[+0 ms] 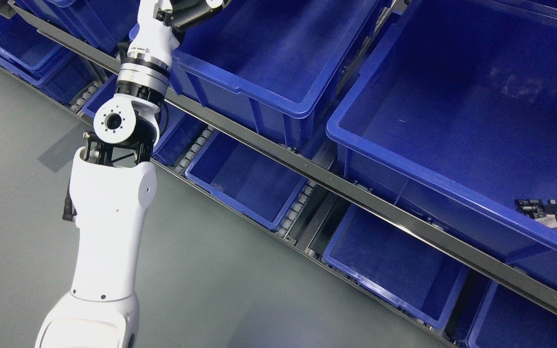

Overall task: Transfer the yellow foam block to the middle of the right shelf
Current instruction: 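Extend the left hand over a blue bin and release the cube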

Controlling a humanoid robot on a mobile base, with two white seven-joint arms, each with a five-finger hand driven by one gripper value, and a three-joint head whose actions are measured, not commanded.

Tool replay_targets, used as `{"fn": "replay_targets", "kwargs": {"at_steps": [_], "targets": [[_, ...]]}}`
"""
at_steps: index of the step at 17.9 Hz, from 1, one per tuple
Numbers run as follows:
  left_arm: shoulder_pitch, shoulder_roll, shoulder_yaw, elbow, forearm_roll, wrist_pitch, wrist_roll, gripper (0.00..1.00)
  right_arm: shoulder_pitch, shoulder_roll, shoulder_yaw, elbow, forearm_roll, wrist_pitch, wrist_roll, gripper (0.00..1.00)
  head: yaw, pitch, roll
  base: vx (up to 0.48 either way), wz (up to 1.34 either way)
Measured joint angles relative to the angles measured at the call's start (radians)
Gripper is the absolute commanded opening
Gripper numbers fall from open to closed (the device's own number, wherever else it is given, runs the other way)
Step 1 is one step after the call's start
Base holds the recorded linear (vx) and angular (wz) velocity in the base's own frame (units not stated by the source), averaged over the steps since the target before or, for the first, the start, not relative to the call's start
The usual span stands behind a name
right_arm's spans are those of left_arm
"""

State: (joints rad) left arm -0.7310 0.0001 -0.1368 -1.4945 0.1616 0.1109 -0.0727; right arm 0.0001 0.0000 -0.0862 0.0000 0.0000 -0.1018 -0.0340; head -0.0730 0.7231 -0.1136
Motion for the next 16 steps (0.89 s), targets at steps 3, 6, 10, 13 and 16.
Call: {"fn": "replay_targets", "kwargs": {"at_steps": [3, 6, 10, 13, 16], "targets": [[-0.064, 0.0, -0.015, 0.071, -0.02, 0.045, 0.0, 1.0, 0.0, 0.0, 0.0, 0.0, 0.0, 0.004, 0.0, 1.0, 0.0, 0.0, 0.0, 0.0, 0.0], [-0.104, 0.0, -0.032, 0.12, -0.029, 0.106, 0.0, 1.0, 0.0, 0.0, 0.0, 0.0, 0.0, 0.005, 0.0, 1.0, 0.0, 0.0, 0.0, 0.0, 0.0], [-0.128, 0.0, -0.039, 0.147, -0.036, 0.124, 0.004, 1.0, 0.0, 0.0, 0.0, 0.0, 0.0, 0.006, 0.0, 1.0, 0.0, 0.0, 0.0, 0.0, 0.0], [-0.118, 0.0, -0.019, 0.124, -0.038, 0.128, 0.006, 1.0, 0.0, 0.0, 0.0, 0.0, 0.0, 0.007, 0.0, 1.0, 0.0, 0.0, 0.0, 0.0, 0.0], [-0.078, 0.0, 0.026, 0.07, -0.037, 0.064, 0.003, 1.0, 0.0, 0.0, 0.0, 0.0, 0.0, 0.007, 0.0, 1.0, 0.0, 0.0, 0.0, 0.0, 0.0]]}}
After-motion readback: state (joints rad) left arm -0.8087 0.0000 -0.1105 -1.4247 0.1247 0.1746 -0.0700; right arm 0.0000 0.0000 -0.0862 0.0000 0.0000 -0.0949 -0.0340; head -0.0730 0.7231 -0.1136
